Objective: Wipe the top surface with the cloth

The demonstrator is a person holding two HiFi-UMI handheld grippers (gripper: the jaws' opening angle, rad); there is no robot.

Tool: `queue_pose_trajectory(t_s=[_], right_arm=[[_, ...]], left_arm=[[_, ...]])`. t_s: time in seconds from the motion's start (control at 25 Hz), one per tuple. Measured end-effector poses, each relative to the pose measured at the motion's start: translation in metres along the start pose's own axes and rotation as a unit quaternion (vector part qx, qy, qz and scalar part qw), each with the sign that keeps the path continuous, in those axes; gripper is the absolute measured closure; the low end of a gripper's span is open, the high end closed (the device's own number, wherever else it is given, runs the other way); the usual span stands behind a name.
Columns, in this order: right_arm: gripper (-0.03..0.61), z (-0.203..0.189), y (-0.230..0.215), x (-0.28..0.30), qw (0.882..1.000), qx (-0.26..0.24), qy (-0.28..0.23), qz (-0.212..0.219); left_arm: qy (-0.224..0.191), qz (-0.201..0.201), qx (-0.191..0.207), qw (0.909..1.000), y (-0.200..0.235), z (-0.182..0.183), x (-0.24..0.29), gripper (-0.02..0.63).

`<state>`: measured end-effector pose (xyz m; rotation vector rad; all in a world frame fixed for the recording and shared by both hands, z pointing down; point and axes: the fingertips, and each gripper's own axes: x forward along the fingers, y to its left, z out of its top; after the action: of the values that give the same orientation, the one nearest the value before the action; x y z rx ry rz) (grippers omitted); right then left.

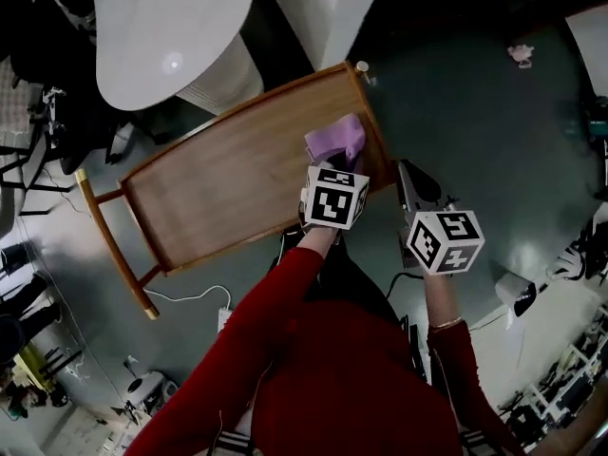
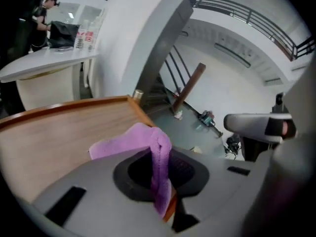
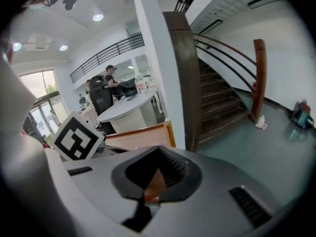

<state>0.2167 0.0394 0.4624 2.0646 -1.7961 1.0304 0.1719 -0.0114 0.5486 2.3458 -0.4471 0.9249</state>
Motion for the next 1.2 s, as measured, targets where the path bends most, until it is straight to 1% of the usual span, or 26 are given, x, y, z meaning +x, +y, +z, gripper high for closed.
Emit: queue_pose_trajectory(t_s=[0.12, 0.2, 0.24, 0.32, 0.4, 0.48, 0.56, 0.6, 0.64, 0.68, 0.76, 0.84, 0.88, 0.92, 0.96, 1.0, 1.08, 1.12, 1.16, 1.2], right_arm=[[0.574, -0.005, -0.013, -0.026, 0.999, 0.036, -0.008, -0.035], [0.574, -0.009, -0.02, -0.04, 0.998, 0.048, -0.014, -0.046], [0.574, -0.01, -0.024, -0.044, 0.998, 0.049, -0.015, -0.043], [0.574, -0.006, -0.031, -0.044, 0.999, 0.033, -0.017, -0.017], [0.574, 0.005, -0.029, -0.035, 0.999, 0.004, -0.02, 0.026], [0.574, 0.017, -0.012, -0.025, 0.997, -0.02, -0.023, 0.064], [0.574, 0.032, 0.017, -0.008, 0.994, -0.042, -0.025, 0.102], [0.574, 0.042, 0.035, 0.006, 0.99, -0.057, -0.024, 0.126], [0.574, 0.051, 0.055, 0.022, 0.985, -0.074, -0.022, 0.153], [0.574, 0.06, 0.076, 0.037, 0.98, -0.091, -0.02, 0.179], [0.574, 0.069, 0.118, 0.059, 0.968, -0.119, -0.017, 0.221], [0.574, 0.068, 0.152, 0.071, 0.958, -0.137, -0.009, 0.253], [0.574, 0.066, 0.165, 0.074, 0.953, -0.145, -0.004, 0.265], [0.574, 0.062, 0.176, 0.076, 0.949, -0.152, 0.002, 0.275], [0.574, 0.059, 0.184, 0.078, 0.946, -0.16, 0.008, 0.283], [0.574, 0.055, 0.19, 0.079, 0.943, -0.166, 0.013, 0.288], [0.574, 0.047, 0.198, 0.08, 0.94, -0.172, 0.024, 0.295], [0.574, 0.043, 0.199, 0.079, 0.939, -0.172, 0.028, 0.295], [0.574, 0.039, 0.199, 0.079, 0.94, -0.171, 0.031, 0.293], [0.574, 0.036, 0.197, 0.079, 0.942, -0.169, 0.033, 0.288]], left_arm=[[0.008, -0.036, 0.013, 0.9992, -0.03, 0.009, 0.009, 0.564], [0.015, -0.044, 0.027, 0.9986, -0.046, 0.01, 0.013, 0.564], [0.015, -0.042, 0.03, 0.9986, -0.052, 0.009, 0.015, 0.564], [-0.004, -0.023, 0.025, 0.9994, -0.056, 0.014, 0.015, 0.563], [-0.04, 0.006, 0.014, 0.9991, -0.051, 0.023, 0.003, 0.564], [-0.073, 0.032, 0.008, 0.9967, -0.035, 0.031, -0.029, 0.563], [-0.106, 0.072, -0.001, 0.9917, 0.0, 0.035, -0.076, 0.564], [-0.125, 0.105, -0.014, 0.9865, 0.027, 0.036, -0.105, 0.565], [-0.146, 0.145, -0.036, 0.9779, 0.057, 0.033, -0.137, 0.564], [-0.168, 0.19, -0.062, 0.9654, 0.087, 0.026, -0.171, 0.563], [-0.198, 0.28, -0.105, 0.9334, 0.139, 0.0, -0.244, 0.564], [-0.197, 0.362, -0.124, 0.9028, 0.173, -0.038, -0.305, 0.563], [-0.188, 0.392, -0.133, 0.8908, 0.184, -0.057, -0.327, 0.563], [-0.176, 0.415, -0.14, 0.8817, 0.193, -0.076, -0.341, 0.565], [-0.159, 0.433, -0.143, 0.8755, 0.199, -0.092, -0.35, 0.564], [-0.139, 0.449, -0.141, 0.8713, 0.204, -0.107, -0.353, 0.563], [-0.093, 0.47, -0.137, 0.8672, 0.21, -0.134, -0.349, 0.563], [-0.074, 0.471, -0.142, 0.8674, 0.212, -0.145, -0.342, 0.563], [-0.058, 0.467, -0.149, 0.8698, 0.214, -0.156, -0.332, 0.563], [-0.046, 0.456, -0.159, 0.8743, 0.215, -0.165, -0.32, 0.563]])
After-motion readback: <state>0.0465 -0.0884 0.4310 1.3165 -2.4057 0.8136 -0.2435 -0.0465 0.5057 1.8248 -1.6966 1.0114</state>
